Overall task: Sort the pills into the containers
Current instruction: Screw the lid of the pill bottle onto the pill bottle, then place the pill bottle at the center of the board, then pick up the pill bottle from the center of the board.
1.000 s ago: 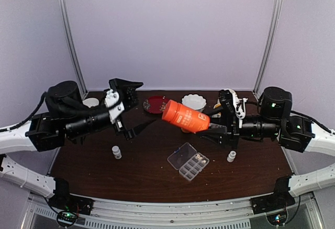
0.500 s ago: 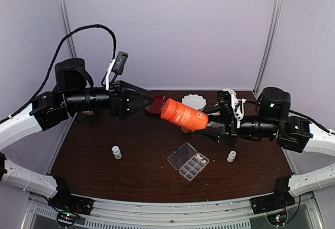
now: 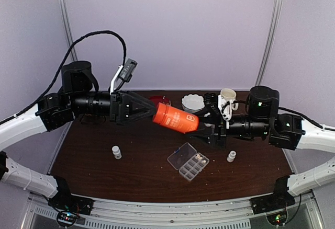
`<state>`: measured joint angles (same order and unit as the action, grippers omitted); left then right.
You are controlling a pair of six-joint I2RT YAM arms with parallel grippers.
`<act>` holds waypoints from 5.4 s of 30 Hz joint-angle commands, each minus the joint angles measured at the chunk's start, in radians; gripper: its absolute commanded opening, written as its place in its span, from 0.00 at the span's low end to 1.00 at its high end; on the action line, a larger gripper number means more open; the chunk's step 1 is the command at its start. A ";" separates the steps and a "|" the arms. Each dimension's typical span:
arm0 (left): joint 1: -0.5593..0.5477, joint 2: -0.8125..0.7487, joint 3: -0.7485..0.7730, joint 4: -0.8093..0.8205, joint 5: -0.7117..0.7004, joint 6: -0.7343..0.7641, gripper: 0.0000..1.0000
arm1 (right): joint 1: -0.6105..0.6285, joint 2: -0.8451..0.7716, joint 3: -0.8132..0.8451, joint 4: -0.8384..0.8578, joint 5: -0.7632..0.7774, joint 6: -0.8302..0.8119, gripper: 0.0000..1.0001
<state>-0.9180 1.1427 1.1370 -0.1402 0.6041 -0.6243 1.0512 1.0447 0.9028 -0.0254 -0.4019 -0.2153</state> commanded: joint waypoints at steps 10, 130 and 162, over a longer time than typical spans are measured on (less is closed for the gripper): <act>-0.001 0.011 -0.021 -0.017 0.003 0.021 0.70 | 0.029 0.073 0.099 0.016 0.028 -0.009 0.00; 0.338 -0.011 -0.197 -0.051 -0.380 0.028 0.97 | -0.335 0.186 -0.247 -0.516 0.588 0.836 0.34; -0.228 -0.048 -0.333 0.300 -0.759 0.478 0.91 | -0.263 -0.196 -0.261 -0.050 -0.087 0.926 0.00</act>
<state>-1.0489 1.0828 0.8463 -0.0772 -0.0608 -0.3191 0.7467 0.8852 0.6624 -0.2550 -0.3649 0.6361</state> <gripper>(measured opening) 0.912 0.258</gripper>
